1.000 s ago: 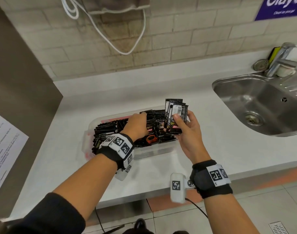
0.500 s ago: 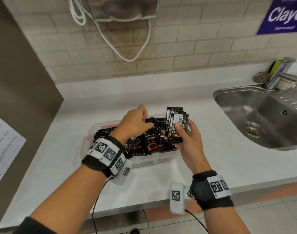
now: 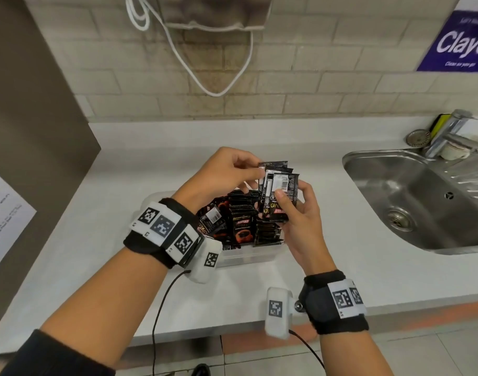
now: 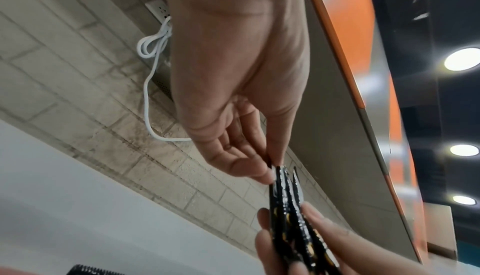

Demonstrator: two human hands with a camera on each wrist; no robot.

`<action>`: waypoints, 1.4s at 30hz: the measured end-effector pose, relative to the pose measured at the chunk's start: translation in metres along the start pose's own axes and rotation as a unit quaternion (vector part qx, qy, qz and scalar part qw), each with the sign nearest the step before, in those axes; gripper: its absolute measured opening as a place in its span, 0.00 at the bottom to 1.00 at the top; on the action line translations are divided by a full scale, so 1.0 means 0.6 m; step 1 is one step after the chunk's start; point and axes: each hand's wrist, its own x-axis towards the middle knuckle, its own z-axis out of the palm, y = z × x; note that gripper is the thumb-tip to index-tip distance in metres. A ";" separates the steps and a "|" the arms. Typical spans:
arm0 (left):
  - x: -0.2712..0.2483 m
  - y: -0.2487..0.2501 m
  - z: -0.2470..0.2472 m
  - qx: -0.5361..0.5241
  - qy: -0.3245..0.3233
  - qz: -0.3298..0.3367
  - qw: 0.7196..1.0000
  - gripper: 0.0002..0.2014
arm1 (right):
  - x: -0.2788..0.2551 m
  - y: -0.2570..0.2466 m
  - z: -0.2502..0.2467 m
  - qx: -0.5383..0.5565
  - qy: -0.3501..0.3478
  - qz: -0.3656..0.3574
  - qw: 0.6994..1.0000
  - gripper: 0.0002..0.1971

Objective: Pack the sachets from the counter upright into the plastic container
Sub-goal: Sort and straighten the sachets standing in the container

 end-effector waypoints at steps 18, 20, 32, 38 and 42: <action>-0.024 -0.026 0.032 0.047 0.031 0.116 0.992 0.05 | 0.008 -0.010 -0.001 0.000 0.064 -0.002 0.998 0.13; -0.018 -0.032 0.039 0.063 0.065 0.104 0.990 0.10 | 0.007 -0.010 0.001 -0.006 0.046 -0.010 0.999 0.12; -0.001 -0.051 0.008 0.067 0.022 0.069 0.995 0.20 | 0.005 -0.003 -0.019 -0.006 0.041 -0.001 0.999 0.15; -0.012 -0.100 0.000 0.167 -0.037 -0.031 0.985 0.19 | 0.009 0.006 -0.032 0.003 0.072 0.013 0.997 0.11; -0.011 -0.127 0.016 0.232 -0.055 -0.075 0.968 0.18 | 0.009 0.012 -0.029 -0.005 0.073 0.015 0.997 0.13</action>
